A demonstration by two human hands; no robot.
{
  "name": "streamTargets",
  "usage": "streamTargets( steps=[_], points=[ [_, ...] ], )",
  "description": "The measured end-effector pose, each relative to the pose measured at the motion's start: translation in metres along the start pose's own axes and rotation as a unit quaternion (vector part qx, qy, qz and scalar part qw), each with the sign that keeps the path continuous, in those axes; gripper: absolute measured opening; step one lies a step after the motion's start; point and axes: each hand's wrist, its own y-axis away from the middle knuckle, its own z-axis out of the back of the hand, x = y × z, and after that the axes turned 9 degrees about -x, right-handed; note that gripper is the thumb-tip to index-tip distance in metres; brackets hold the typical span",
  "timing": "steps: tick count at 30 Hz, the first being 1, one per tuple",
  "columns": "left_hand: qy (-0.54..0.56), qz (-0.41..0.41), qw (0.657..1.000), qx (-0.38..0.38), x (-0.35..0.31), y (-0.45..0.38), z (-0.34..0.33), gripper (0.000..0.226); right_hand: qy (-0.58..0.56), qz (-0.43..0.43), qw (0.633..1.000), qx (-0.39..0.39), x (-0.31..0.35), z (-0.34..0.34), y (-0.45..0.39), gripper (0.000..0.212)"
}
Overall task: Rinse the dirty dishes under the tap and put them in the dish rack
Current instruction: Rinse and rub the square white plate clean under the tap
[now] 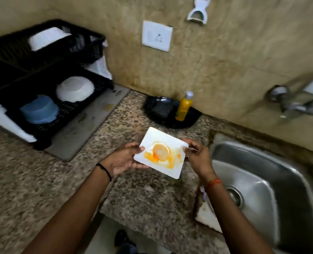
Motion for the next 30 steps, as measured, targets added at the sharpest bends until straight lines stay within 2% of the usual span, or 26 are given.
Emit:
streamTargets(
  steps=[2,3,5,7,10,11,14,16,19,20,23,24,27,29,30],
  points=[
    [-0.01,0.002,1.0,0.028,0.006,-0.008,-0.044,0.032,0.082,0.086,0.992,-0.04,-0.006,0.042,0.005,0.028],
    [-0.01,-0.002,0.999,0.036,0.009,-0.01,-0.062,0.032,0.167,0.148,0.972,-0.067,-0.007,0.059,0.01,0.034],
    [-0.005,-0.006,0.999,0.046,0.02,-0.015,-0.107,0.031,0.32,0.245,0.908,-0.119,-0.012,0.093,0.024,0.05],
    [-0.001,-0.01,0.998,0.058,0.032,-0.02,-0.147,0.03,0.401,0.281,0.868,-0.084,-0.017,0.115,0.044,0.062],
    [-0.019,-0.023,0.996,0.079,0.049,-0.022,-0.193,0.032,0.47,0.257,0.843,0.057,-0.031,0.135,0.064,0.077],
    [-0.031,-0.023,0.996,0.086,0.056,-0.023,-0.208,0.031,0.485,0.244,0.838,0.059,-0.04,0.15,0.064,0.079],
    [-0.053,-0.022,0.993,0.107,0.072,-0.022,-0.234,0.025,0.532,0.177,0.828,-0.026,-0.053,0.19,0.056,0.091],
    [-0.067,-0.017,0.99,0.12,0.085,-0.022,-0.254,0.024,0.527,0.163,0.834,-0.011,-0.058,0.207,0.061,0.102],
    [-0.065,-0.01,0.991,0.119,0.098,-0.023,-0.279,0.029,0.476,0.205,0.852,0.071,-0.064,0.213,0.072,0.094],
    [-0.061,-0.007,0.991,0.123,0.102,-0.024,-0.285,0.03,0.471,0.2,0.856,0.064,-0.069,0.221,0.069,0.093],
    [-0.043,0.001,0.99,0.134,0.11,-0.028,-0.301,0.029,0.505,0.146,0.85,-0.036,-0.082,0.253,0.054,0.101],
    [-0.043,0.001,0.99,0.134,0.113,-0.029,-0.306,0.029,0.51,0.141,0.848,-0.028,-0.083,0.257,0.053,0.101],
    [-0.04,0.007,0.99,0.136,0.116,-0.031,-0.32,0.028,0.498,0.2,0.842,0.053,-0.084,0.256,0.059,0.082],
    [-0.027,0.017,0.991,0.132,0.115,-0.032,-0.328,0.027,0.52,0.237,0.821,0.019,-0.09,0.269,0.05,0.063],
    [-0.021,0.022,0.992,0.125,0.115,-0.034,-0.332,0.026,0.532,0.239,0.812,-0.015,-0.094,0.279,0.044,0.061]
  ],
)
